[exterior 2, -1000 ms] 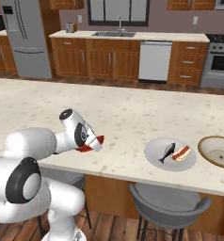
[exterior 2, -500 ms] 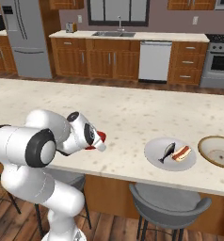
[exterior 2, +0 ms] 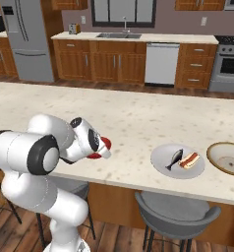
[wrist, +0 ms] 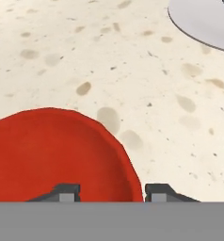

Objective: Take the smaller bowl and place it next to the appetizer plate on the dining counter , and place the larger bowl next to the plate with cooked food.

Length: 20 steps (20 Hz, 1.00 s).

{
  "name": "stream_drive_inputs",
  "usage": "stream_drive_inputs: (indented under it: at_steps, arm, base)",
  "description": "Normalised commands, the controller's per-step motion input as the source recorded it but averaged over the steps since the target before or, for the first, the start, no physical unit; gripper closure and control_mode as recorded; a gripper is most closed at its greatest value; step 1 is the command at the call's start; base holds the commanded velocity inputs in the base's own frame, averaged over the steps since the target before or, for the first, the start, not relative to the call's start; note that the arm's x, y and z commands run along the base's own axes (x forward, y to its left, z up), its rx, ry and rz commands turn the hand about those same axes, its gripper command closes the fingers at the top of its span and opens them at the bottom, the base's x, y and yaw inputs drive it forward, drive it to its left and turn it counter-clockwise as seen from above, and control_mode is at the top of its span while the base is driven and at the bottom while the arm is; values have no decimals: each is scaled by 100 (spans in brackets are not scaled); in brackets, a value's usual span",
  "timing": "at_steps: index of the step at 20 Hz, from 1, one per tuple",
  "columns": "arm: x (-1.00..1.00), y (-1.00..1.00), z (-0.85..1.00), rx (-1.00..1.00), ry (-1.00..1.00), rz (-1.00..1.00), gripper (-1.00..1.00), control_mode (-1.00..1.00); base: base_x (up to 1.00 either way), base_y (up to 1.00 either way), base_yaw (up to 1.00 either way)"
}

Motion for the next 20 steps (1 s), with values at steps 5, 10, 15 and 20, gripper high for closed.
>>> stream_drive_inputs:
  at_steps: [5, 10, 15, 20]
  arm:
    - [-3, -1, 95, 0, 6, 2, -100, -100]
    - [-38, -4, 100, 0, 11, 8, -100, -100]
    - [-64, 0, 93, 0, 1, 15, -100, -100]
    - [-100, 0, 55, 0, -7, 7, -100, -100]
  base:
    - [0, 0, 0]
    - [0, 0, 0]
    - [0, 0, 0]
    - [0, 0, 0]
